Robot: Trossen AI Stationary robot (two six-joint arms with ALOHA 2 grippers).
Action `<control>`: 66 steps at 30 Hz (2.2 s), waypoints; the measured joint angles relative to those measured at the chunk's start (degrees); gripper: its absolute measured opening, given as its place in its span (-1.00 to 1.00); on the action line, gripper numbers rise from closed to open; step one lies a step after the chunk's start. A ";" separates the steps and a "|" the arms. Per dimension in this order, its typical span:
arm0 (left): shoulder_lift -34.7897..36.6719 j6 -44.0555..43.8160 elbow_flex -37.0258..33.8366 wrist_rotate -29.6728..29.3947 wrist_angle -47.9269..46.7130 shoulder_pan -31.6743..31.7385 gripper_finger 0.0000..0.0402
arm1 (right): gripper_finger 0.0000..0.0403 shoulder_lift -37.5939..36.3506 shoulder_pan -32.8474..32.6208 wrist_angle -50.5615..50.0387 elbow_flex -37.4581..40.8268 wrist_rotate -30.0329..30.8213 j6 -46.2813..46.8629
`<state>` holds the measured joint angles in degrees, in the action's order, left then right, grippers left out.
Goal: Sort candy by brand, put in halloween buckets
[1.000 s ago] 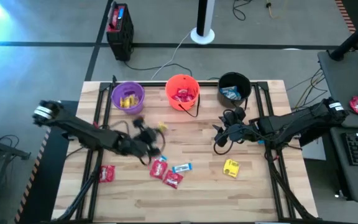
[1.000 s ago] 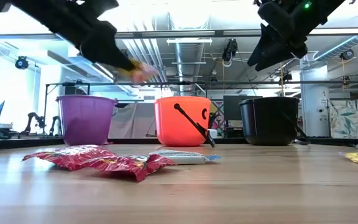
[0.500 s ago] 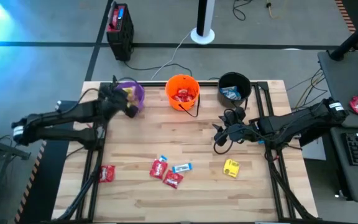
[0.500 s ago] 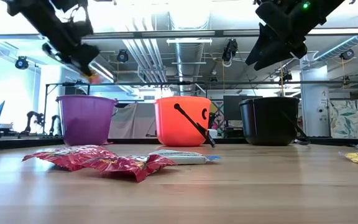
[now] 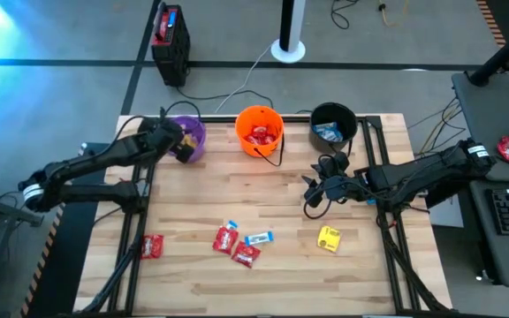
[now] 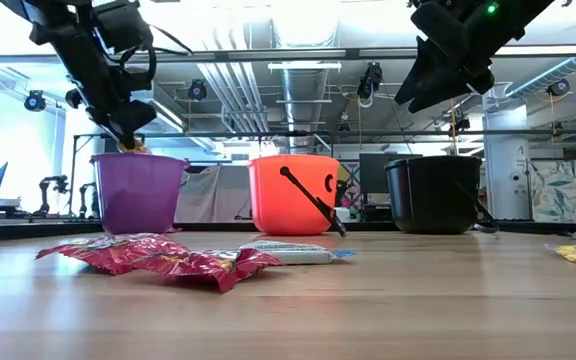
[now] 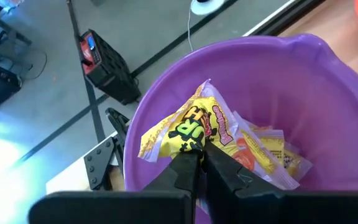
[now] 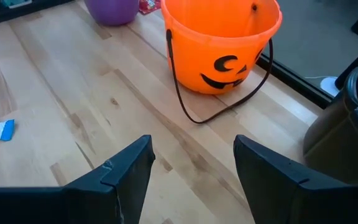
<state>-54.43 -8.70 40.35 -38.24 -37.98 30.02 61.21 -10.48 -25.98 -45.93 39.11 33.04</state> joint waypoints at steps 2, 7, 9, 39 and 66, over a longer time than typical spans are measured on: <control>-0.51 0.10 -0.01 -0.01 0.11 0.00 -1.00 | 0.08 0.00 0.00 0.00 0.01 0.00 0.00; -1.52 -0.32 -0.01 0.18 0.17 0.00 -0.88 | 0.08 0.02 0.00 -0.03 0.11 0.00 0.00; -1.91 -0.62 -0.01 0.22 0.17 0.00 -0.78 | 0.08 0.02 0.00 0.00 0.11 0.00 0.00; 2.30 1.95 4.10 -0.17 10.16 -33.76 -0.17 | 0.07 2.40 -0.45 0.29 -1.46 -23.55 -0.48; -10.51 -11.56 4.02 10.00 14.82 -62.23 -0.17 | 0.06 36.48 -8.11 2.54 -25.69 -27.30 -26.45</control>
<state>-64.94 -20.26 44.37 -28.24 -23.16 -32.21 97.69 -18.59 -23.44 -71.63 11.81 6.59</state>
